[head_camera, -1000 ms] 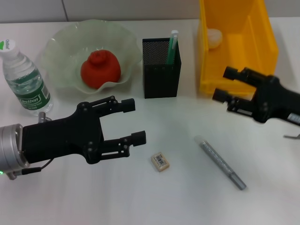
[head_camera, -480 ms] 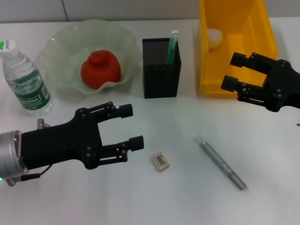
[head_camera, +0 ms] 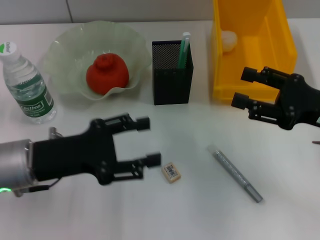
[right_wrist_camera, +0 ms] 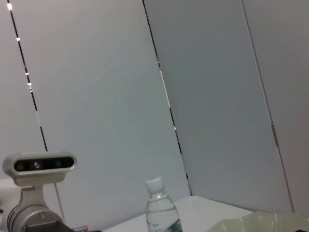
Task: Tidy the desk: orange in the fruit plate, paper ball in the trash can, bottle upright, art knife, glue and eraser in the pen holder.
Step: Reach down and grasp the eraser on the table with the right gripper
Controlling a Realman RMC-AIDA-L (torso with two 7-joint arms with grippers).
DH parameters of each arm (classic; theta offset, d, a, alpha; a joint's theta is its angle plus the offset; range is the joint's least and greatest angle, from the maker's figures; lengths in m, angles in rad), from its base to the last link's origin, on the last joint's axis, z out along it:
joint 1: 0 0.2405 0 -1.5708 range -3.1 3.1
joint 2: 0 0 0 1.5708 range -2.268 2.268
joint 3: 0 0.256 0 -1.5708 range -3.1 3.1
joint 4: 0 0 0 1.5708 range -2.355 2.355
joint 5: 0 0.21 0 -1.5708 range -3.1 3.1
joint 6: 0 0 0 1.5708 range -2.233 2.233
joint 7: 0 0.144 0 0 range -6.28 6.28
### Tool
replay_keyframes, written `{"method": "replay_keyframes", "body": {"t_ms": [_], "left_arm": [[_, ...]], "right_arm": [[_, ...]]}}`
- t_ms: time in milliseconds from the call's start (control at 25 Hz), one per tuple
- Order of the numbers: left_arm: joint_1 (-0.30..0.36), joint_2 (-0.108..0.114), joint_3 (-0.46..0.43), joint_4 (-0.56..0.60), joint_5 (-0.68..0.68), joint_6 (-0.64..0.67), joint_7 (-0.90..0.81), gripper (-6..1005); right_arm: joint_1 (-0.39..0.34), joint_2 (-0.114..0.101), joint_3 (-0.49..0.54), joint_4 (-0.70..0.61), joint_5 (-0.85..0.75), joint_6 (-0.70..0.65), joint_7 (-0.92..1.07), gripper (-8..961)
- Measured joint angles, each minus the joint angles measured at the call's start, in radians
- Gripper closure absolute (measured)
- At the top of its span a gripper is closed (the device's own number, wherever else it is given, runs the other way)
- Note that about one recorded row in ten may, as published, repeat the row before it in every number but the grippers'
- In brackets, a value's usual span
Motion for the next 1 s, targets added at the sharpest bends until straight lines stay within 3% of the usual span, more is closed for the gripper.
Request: {"method": "replay_keyframes", "body": {"t_ms": [280, 680, 800, 1000], "left_arm": [[-0.057, -0.017, 0.002, 0.077, 0.091, -0.017, -0.070, 220], [-0.152, -0.018, 0.038, 0.471, 0.460, -0.101, -0.606, 224], [-0.181, -0.019, 0.096, 0.572, 0.592, -0.115, -0.765, 225], [-0.276, -0.023, 0.309, 0.680, 0.847, -0.110, -0.999, 228]], "right_arm": [[0.012, 0.000, -0.004, 0.134, -0.001, 0.046, -0.129, 193], [0.012, 0.000, 0.005, 0.197, -0.001, 0.107, -0.166, 193], [0.013, 0.000, 0.000, 0.214, -0.001, 0.120, -0.194, 193], [0.023, 0.000, -0.015, 0.234, -0.015, 0.122, -0.245, 193]]}}
